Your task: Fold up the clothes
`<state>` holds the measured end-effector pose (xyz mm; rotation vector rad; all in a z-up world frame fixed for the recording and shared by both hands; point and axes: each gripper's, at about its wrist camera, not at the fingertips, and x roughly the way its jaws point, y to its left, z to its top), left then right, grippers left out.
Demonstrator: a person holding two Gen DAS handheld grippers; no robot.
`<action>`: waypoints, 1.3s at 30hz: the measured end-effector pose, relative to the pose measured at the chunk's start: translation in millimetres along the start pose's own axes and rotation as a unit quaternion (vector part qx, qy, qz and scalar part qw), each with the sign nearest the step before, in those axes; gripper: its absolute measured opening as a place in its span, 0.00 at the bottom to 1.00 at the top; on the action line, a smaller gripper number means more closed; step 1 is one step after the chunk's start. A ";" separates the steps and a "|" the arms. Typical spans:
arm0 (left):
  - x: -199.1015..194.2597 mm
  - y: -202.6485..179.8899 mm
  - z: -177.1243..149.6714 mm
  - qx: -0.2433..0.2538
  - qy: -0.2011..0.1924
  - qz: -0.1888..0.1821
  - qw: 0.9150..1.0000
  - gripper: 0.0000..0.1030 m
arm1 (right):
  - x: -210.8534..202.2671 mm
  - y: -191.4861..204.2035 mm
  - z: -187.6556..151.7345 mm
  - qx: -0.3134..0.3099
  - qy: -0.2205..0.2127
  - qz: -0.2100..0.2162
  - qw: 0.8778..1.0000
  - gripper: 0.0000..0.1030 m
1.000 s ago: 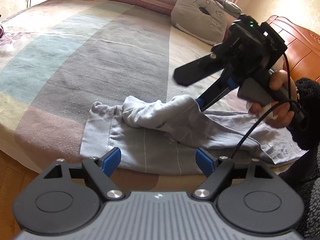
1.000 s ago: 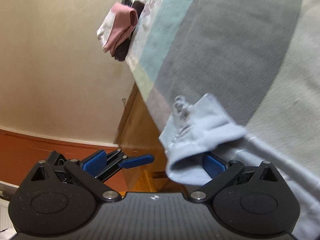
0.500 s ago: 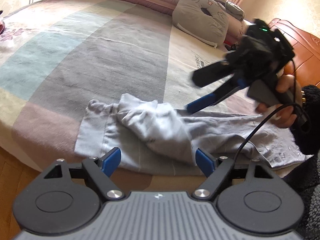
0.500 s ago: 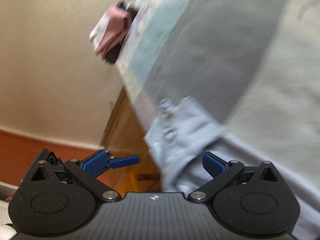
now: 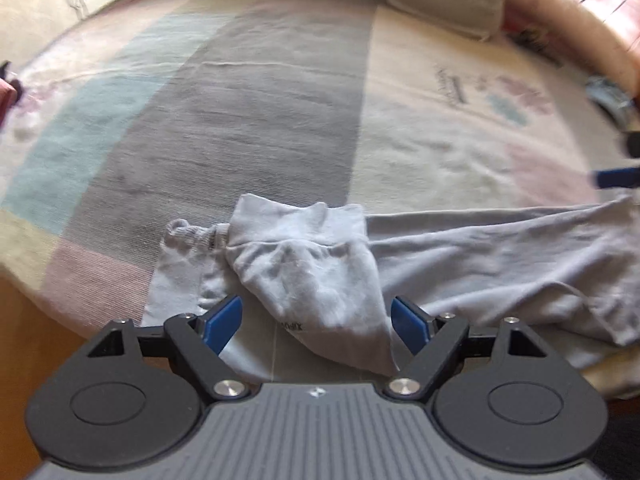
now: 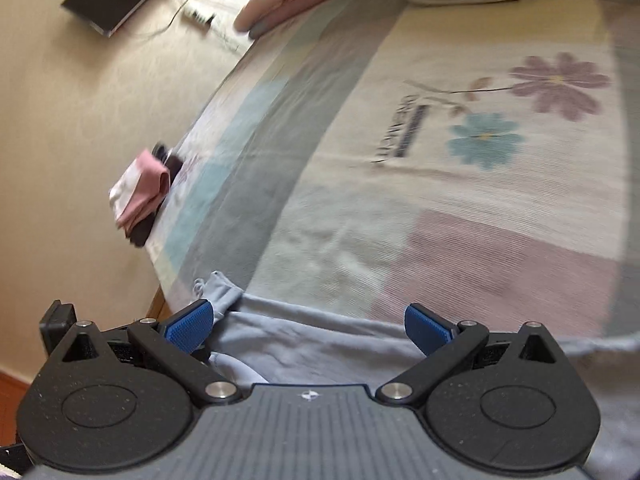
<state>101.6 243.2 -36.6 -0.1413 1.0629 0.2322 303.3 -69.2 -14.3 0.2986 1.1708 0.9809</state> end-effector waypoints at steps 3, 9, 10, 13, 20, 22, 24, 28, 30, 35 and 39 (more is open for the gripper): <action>10.3 -9.8 5.9 -0.004 0.003 0.045 0.999 0.79 | -15.5 -13.1 -12.7 0.009 -0.014 -0.004 1.000 1.00; 20.3 -31.8 12.5 0.030 0.003 0.139 0.990 0.79 | -43.1 -32.9 -34.6 0.018 -0.033 -0.013 0.999 1.00; 19.7 -34.3 12.1 0.037 0.002 0.156 0.987 0.79 | -47.6 -36.0 -37.6 0.021 -0.036 -0.014 0.999 1.00; 15.8 -37.9 12.4 0.053 -0.002 0.208 0.977 0.79 | -56.9 -45.0 -45.5 0.030 -0.045 -0.013 0.998 1.00; 32.0 -72.4 12.7 0.147 0.005 0.296 0.944 0.67 | -64.2 -61.0 -58.1 0.050 -0.056 -0.001 0.997 1.00; 45.6 -86.0 8.9 0.180 0.012 0.327 0.928 0.60 | -66.2 -62.5 -60.0 0.050 -0.060 0.001 0.997 1.00; 56.5 -97.5 4.1 0.206 0.014 0.356 0.911 0.57 | -69.8 -63.4 -61.8 0.051 -0.064 0.006 0.997 1.00; 72.8 -117.8 -2.1 0.243 0.016 0.405 0.881 0.41 | -80.7 -67.2 -67.3 0.052 -0.071 0.015 0.996 1.00; 78.8 -125.0 -2.4 0.252 0.021 0.416 0.874 0.32 | -84.4 -70.6 -70.6 0.053 -0.071 0.014 0.996 1.00; 79.2 -129.2 2.5 0.252 0.019 0.427 0.868 0.33 | -92.0 -76.6 -76.1 0.055 -0.071 0.012 0.996 1.00; 82.7 -133.1 5.7 0.267 0.019 0.420 0.867 0.22 | -94.1 -75.8 -80.5 0.050 -0.069 0.011 0.996 1.00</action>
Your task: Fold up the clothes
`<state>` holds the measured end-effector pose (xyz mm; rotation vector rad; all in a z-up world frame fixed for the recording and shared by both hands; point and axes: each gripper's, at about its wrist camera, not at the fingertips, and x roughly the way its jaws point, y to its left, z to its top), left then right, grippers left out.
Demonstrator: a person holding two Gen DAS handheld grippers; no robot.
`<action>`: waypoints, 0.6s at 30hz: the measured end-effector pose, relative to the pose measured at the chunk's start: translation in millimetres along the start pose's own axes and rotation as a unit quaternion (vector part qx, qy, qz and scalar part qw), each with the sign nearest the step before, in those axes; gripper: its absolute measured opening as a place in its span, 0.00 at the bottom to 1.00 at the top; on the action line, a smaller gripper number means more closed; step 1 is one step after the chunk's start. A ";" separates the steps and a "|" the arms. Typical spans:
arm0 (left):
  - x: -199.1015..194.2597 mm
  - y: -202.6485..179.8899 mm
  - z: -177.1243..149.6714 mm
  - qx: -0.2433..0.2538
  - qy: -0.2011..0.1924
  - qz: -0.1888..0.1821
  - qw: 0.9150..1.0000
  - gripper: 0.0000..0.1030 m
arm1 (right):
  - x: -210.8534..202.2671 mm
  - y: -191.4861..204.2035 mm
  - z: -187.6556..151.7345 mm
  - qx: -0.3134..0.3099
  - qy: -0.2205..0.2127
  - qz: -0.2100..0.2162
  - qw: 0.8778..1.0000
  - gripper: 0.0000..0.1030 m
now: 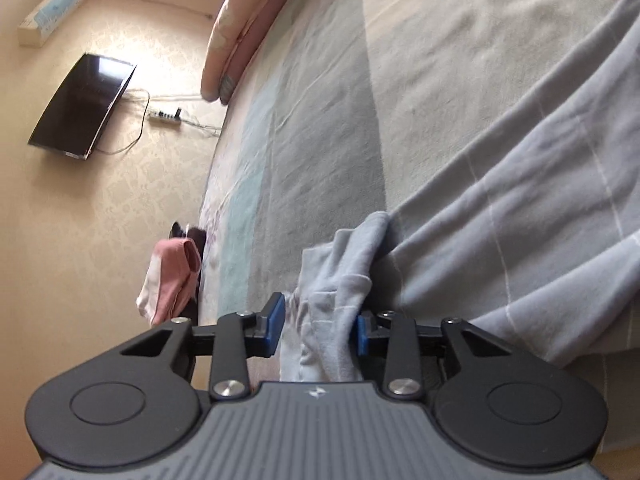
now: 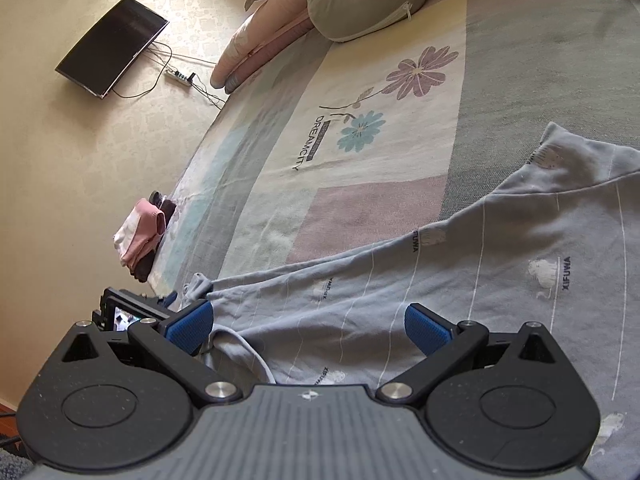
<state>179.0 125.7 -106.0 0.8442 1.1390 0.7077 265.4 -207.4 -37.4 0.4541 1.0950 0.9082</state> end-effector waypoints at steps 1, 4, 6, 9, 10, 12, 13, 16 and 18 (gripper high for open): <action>-0.6 2.9 -0.7 -0.007 -0.003 -0.010 1.000 0.09 | 0.0 0.5 -1.4 -0.001 0.001 -0.001 1.000 1.00; -4.6 18.5 -5.7 -0.047 -0.013 -0.047 0.998 0.05 | 0.7 4.0 -4.6 -0.007 0.004 -0.007 1.000 1.00; -12.1 40.1 -10.4 -0.096 -0.027 -0.088 0.991 0.05 | 0.5 7.2 -5.9 -0.014 0.006 -0.008 1.000 1.00; -14.2 85.7 -23.2 -0.200 -0.048 -0.160 0.966 0.04 | 2.9 12.9 -6.0 -0.027 0.014 -0.009 0.999 1.00; -14.4 99.1 -28.8 -0.227 -0.059 -0.176 0.956 0.04 | 5.3 15.6 -5.2 -0.034 0.018 -0.008 0.999 1.00; -11.5 122.1 -39.6 -0.274 -0.083 -0.209 0.935 0.04 | 11.7 22.2 -2.8 -0.046 0.026 -0.007 0.999 1.00; -11.7 131.5 -45.2 -0.297 -0.096 -0.226 0.923 0.04 | 15.4 26.8 -1.4 -0.054 0.027 -0.006 0.998 1.00; -11.1 149.8 -65.1 -0.358 -0.126 -0.268 0.886 0.04 | 26.7 41.9 2.5 -0.081 0.031 0.000 0.996 1.00; -13.7 155.8 -81.7 -0.393 -0.154 -0.288 0.860 0.04 | 34.4 54.4 4.5 -0.104 0.031 0.008 0.994 1.00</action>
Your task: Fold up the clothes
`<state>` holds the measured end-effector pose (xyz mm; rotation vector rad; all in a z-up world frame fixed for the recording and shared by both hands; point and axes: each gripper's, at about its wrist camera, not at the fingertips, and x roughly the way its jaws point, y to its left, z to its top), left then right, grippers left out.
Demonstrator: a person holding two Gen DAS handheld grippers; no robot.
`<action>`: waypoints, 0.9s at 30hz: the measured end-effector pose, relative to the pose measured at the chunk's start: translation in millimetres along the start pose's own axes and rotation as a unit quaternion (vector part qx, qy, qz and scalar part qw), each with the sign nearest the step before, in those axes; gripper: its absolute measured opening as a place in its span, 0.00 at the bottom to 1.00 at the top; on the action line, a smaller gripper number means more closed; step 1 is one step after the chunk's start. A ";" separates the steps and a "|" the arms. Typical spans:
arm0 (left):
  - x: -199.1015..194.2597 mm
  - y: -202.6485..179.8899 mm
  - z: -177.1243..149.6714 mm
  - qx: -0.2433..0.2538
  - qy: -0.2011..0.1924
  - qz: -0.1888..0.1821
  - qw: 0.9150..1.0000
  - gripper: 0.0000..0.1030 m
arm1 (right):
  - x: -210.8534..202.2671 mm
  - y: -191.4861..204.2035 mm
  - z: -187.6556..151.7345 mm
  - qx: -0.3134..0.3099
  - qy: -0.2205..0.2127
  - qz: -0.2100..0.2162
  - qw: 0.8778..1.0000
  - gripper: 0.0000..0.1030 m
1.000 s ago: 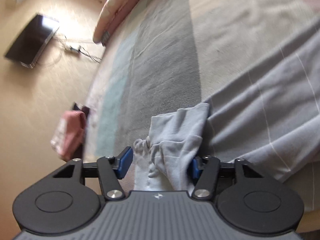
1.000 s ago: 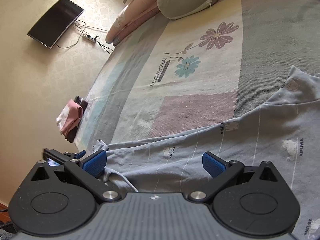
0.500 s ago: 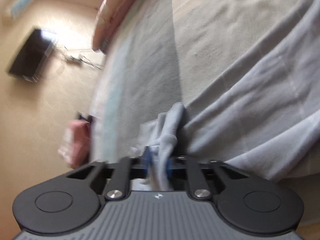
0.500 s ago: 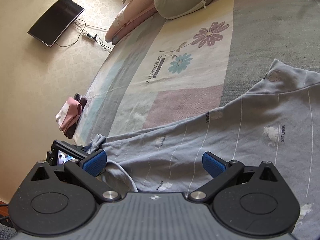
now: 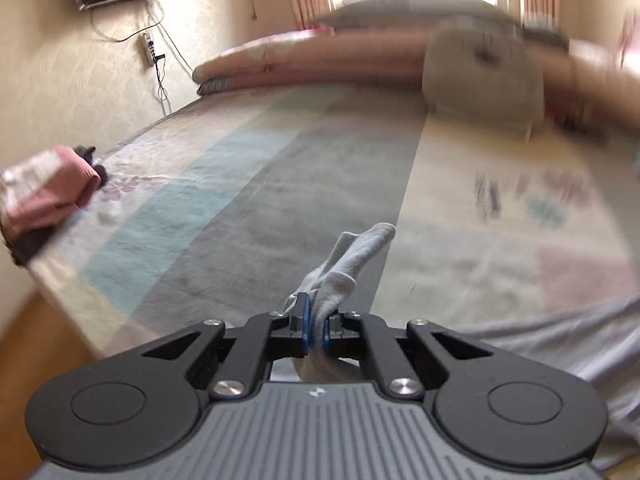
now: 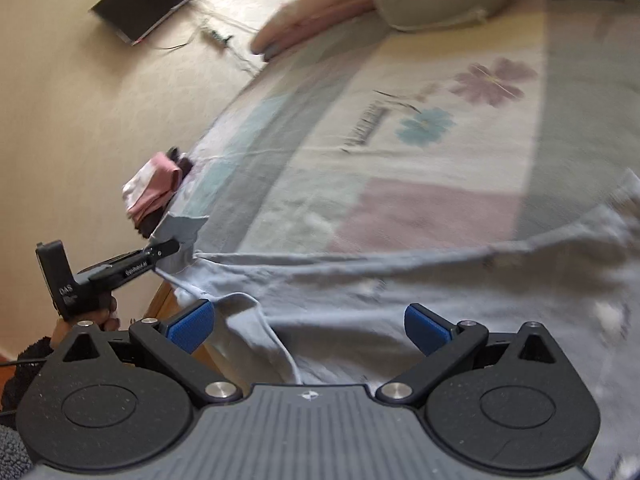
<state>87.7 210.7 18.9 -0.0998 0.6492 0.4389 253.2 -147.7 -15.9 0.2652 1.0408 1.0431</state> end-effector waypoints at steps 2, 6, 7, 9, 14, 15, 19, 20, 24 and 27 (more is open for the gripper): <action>-0.3 22.8 -10.8 -0.046 -0.018 -0.026 0.998 0.04 | 7.8 13.0 5.1 -0.024 0.004 0.007 1.000 0.97; 12.8 72.2 -43.4 -0.154 -0.027 -0.063 0.986 0.04 | 27.4 40.7 13.3 -0.077 0.018 0.016 0.997 0.83; 19.9 85.2 -54.4 -0.185 -0.022 -0.069 0.980 0.04 | 34.4 47.9 14.7 -0.094 0.026 0.015 0.995 0.81; 30.2 103.0 -76.5 -0.235 -0.014 -0.076 0.969 0.04 | 50.4 61.7 18.6 -0.127 0.044 0.011 0.991 0.72; 38.7 119.4 -102.8 -0.280 -0.017 -0.110 0.954 0.04 | 101.6 95.5 30.3 -0.222 0.105 0.016 0.969 0.46; 40.0 120.4 -105.1 -0.284 -0.017 -0.114 0.952 0.04 | 113.9 101.4 32.3 -0.241 0.117 0.018 0.963 0.42; 41.7 124.8 -110.9 -0.304 -0.019 -0.127 0.944 0.06 | 166.7 125.1 39.9 -0.310 0.157 0.033 0.937 0.41; 41.2 127.0 -112.2 -0.308 -0.020 -0.130 0.942 0.08 | 179.8 130.4 40.2 -0.326 0.166 0.036 0.930 0.41; 40.8 130.2 -115.4 -0.319 -0.019 -0.143 0.937 0.16 | 221.3 145.5 33.9 -0.381 0.199 0.037 0.902 0.41; 41.7 131.9 -116.5 -0.327 -0.017 -0.156 0.932 0.17 | 243.0 144.4 31.5 -0.395 0.219 0.025 0.892 0.41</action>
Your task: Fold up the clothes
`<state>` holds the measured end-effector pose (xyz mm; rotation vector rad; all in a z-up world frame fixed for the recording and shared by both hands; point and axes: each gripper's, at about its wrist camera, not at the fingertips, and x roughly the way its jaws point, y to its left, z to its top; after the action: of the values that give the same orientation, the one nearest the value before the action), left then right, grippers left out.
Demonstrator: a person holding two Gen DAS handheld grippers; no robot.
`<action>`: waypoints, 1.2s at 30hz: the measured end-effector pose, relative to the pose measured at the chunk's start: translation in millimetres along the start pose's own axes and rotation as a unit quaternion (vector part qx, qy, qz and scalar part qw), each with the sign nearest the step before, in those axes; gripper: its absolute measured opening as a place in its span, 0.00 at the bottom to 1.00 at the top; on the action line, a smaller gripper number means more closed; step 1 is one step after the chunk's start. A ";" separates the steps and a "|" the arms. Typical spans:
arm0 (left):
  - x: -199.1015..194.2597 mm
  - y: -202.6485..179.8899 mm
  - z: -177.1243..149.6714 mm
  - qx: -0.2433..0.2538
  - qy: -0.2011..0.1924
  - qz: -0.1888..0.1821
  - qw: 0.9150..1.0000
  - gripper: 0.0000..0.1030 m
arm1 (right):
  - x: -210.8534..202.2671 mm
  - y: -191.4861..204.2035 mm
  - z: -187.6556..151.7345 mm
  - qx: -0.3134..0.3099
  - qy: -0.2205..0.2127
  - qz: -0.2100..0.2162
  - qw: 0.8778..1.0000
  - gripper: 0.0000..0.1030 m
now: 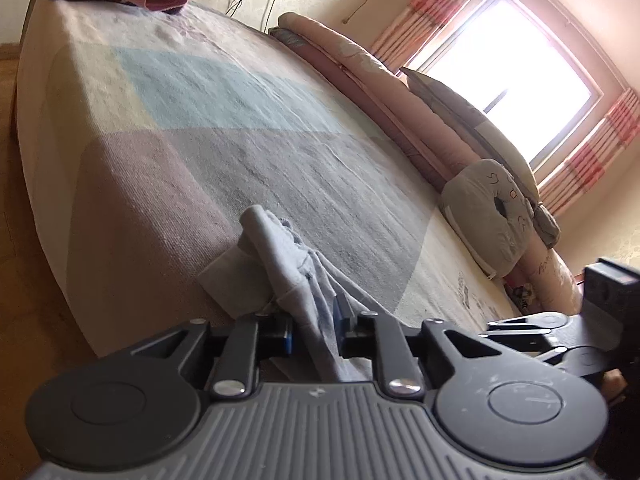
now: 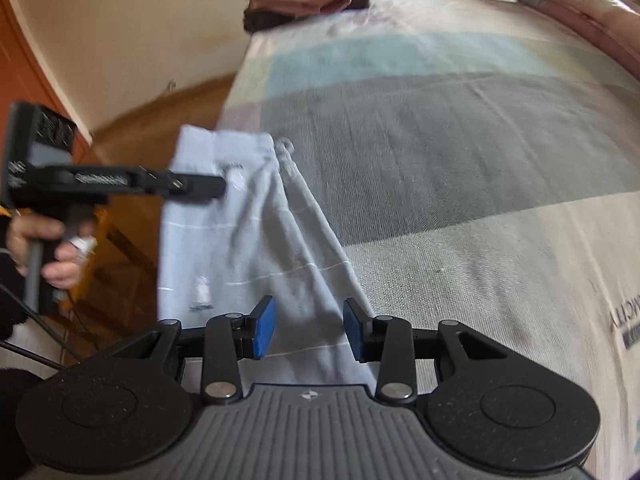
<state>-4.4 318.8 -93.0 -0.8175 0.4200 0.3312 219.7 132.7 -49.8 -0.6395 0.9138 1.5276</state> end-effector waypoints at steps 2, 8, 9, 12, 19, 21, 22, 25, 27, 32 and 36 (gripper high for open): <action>0.1 0.5 0.7 -0.002 0.004 -0.010 1.000 0.20 | 6.9 -4.8 0.6 0.004 0.008 -0.002 1.000 0.40; -1.3 -7.0 3.6 0.007 -0.009 -0.026 1.000 0.08 | -2.5 -0.4 -3.4 -0.013 0.000 -0.024 1.000 0.05; -2.0 -8.9 4.6 0.007 -0.014 -0.030 0.999 0.08 | -5.2 -0.5 -2.4 -0.013 -0.002 -0.030 0.999 0.05; 0.9 -5.1 3.7 -0.002 -0.023 -0.031 0.999 0.08 | -14.2 -2.8 0.9 -0.006 -0.014 -0.045 0.999 0.05; 12.5 20.6 -2.4 -0.053 0.006 -0.023 0.998 0.16 | -10.7 -10.3 6.3 -0.005 0.003 -0.065 0.998 0.05; 8.5 19.7 1.1 -0.048 -0.006 -0.032 0.998 0.31 | -13.1 -9.8 5.8 -0.003 0.008 -0.059 0.998 0.05; 7.2 20.8 3.0 -0.049 -0.013 -0.036 0.998 0.37 | -13.4 -8.5 4.6 -0.007 0.012 -0.054 0.998 0.05; 6.8 27.0 10.4 -0.067 -0.032 -0.026 0.997 0.34 | -8.9 -2.5 -0.2 -0.021 0.035 -0.054 0.998 0.05; 7.4 24.2 15.4 -0.051 -0.038 -0.017 0.998 0.26 | -8.8 -1.4 -3.7 -0.019 0.039 -0.056 0.998 0.05; 12.5 12.5 22.4 0.006 -0.042 0.013 0.999 0.09 | -7.5 -4.8 -0.5 -0.005 0.035 -0.061 0.998 0.05; 14.0 11.9 26.7 0.025 -0.041 0.028 0.998 0.08 | -7.2 -3.3 4.9 -0.005 0.031 -0.063 0.998 0.05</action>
<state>8.7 348.3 -91.0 -0.7421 0.3730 0.4040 224.6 132.8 -41.8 -0.7421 0.8956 1.4074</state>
